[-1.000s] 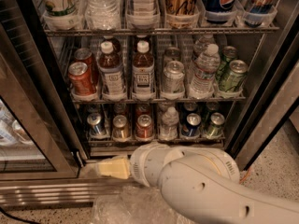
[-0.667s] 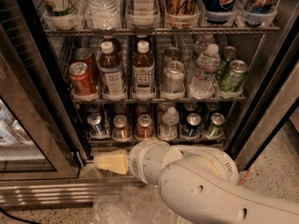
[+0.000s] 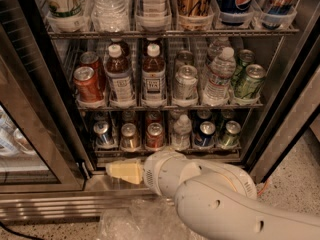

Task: Pick orange can from bottom shelf of fridge

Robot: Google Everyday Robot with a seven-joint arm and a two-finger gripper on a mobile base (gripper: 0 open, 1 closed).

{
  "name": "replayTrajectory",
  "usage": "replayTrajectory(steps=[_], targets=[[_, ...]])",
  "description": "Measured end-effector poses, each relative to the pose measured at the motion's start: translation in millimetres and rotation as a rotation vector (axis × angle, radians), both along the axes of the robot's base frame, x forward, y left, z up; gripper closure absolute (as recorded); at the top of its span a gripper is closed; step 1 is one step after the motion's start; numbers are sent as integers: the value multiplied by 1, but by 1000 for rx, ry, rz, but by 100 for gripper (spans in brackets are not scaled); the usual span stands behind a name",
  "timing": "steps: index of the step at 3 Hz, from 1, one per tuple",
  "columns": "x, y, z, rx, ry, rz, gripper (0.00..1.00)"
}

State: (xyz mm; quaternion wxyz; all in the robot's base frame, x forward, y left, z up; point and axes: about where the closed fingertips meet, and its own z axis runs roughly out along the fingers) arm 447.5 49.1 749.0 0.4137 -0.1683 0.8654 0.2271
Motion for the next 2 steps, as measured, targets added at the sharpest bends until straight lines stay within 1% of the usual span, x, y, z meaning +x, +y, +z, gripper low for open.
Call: replayTrajectory(steps=[1, 2], targets=[[25, -22, -29, 45, -36, -76, 0], [57, -2, -69, 50, -50, -100, 0]])
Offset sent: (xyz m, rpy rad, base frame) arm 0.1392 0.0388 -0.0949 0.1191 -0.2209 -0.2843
